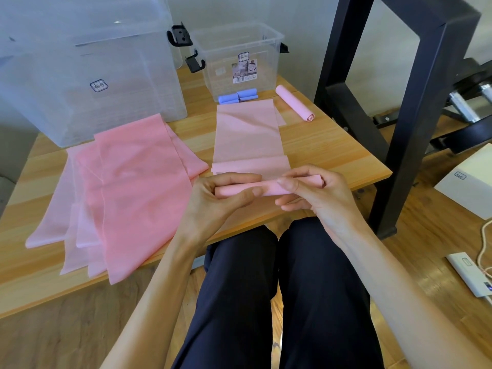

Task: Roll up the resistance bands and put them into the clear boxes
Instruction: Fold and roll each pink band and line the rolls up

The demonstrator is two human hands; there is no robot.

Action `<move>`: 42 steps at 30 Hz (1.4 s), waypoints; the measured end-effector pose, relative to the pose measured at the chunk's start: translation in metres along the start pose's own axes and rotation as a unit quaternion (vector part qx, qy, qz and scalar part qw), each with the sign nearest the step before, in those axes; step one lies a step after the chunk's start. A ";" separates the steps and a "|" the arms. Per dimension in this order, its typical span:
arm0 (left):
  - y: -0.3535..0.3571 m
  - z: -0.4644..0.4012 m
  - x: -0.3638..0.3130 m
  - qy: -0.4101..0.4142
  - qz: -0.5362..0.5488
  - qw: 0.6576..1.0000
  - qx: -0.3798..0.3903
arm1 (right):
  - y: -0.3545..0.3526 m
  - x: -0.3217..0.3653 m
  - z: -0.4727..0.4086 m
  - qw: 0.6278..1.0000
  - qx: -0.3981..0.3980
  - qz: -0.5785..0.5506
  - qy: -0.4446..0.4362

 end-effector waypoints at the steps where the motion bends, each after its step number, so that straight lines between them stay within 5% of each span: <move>1: 0.000 0.000 0.000 0.001 0.000 1.000 0.001 | 0.000 0.000 0.000 1.000 -0.003 0.001 0.004; 42: 0.002 0.002 0.001 -0.036 0.035 0.999 -0.018 | 0.002 -0.005 0.001 0.999 0.025 -0.017 0.027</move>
Point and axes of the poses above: each hand's wrist, its own z-axis away from the middle knuckle, its own y-axis out of the palm, x = y × z, the point moved 8 cm from there along -z, towards the middle knuckle, and after that the axes turned 4 degrees about -z, right-handed, at the moved point
